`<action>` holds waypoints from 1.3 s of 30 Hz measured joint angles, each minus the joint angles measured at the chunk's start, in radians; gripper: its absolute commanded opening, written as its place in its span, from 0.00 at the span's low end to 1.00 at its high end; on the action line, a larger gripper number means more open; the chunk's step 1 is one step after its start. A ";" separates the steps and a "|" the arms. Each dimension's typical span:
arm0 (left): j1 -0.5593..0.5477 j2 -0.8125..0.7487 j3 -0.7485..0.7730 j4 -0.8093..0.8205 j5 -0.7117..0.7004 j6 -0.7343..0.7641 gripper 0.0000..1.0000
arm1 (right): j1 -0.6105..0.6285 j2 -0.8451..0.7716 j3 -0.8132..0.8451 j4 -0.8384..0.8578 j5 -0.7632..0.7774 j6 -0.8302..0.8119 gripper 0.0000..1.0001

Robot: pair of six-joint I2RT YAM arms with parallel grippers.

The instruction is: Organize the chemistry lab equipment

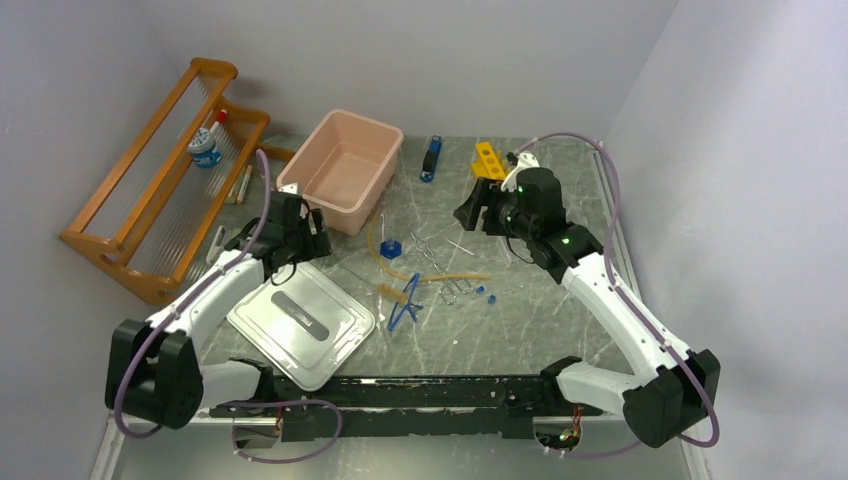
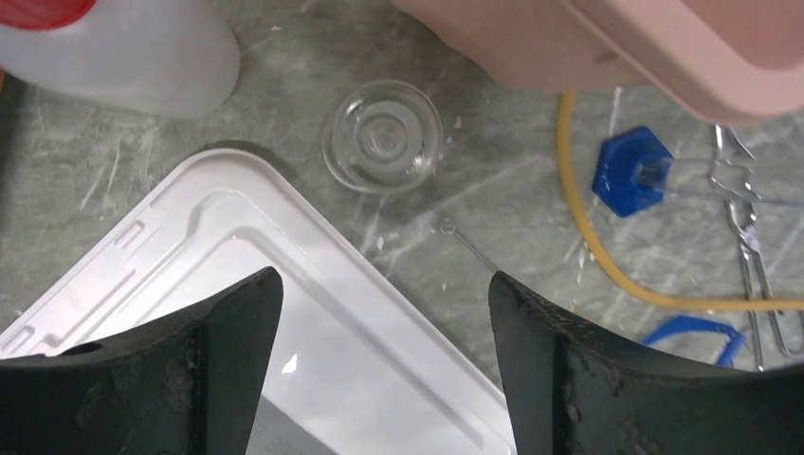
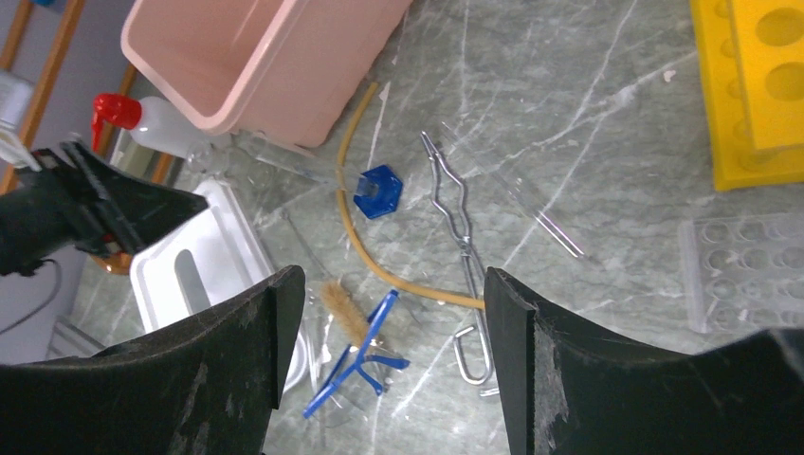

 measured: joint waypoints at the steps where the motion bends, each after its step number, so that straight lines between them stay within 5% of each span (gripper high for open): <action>1: 0.000 0.021 0.000 0.015 -0.009 0.001 0.85 | 0.007 0.013 0.013 -0.002 0.010 0.013 0.73; 7: 0.000 0.131 0.002 0.100 -0.034 0.009 0.87 | 0.021 0.061 0.068 -0.005 0.026 0.061 0.73; 17: 0.000 0.245 0.004 0.210 -0.103 -0.003 0.65 | 0.023 0.063 0.068 0.000 0.047 0.083 0.73; 29: 0.000 0.286 -0.054 0.417 -0.130 -0.018 0.51 | 0.023 0.086 0.069 -0.001 0.058 0.071 0.73; 39: -0.002 0.245 -0.042 0.303 -0.129 -0.029 0.45 | 0.023 0.078 0.071 -0.001 0.073 0.071 0.73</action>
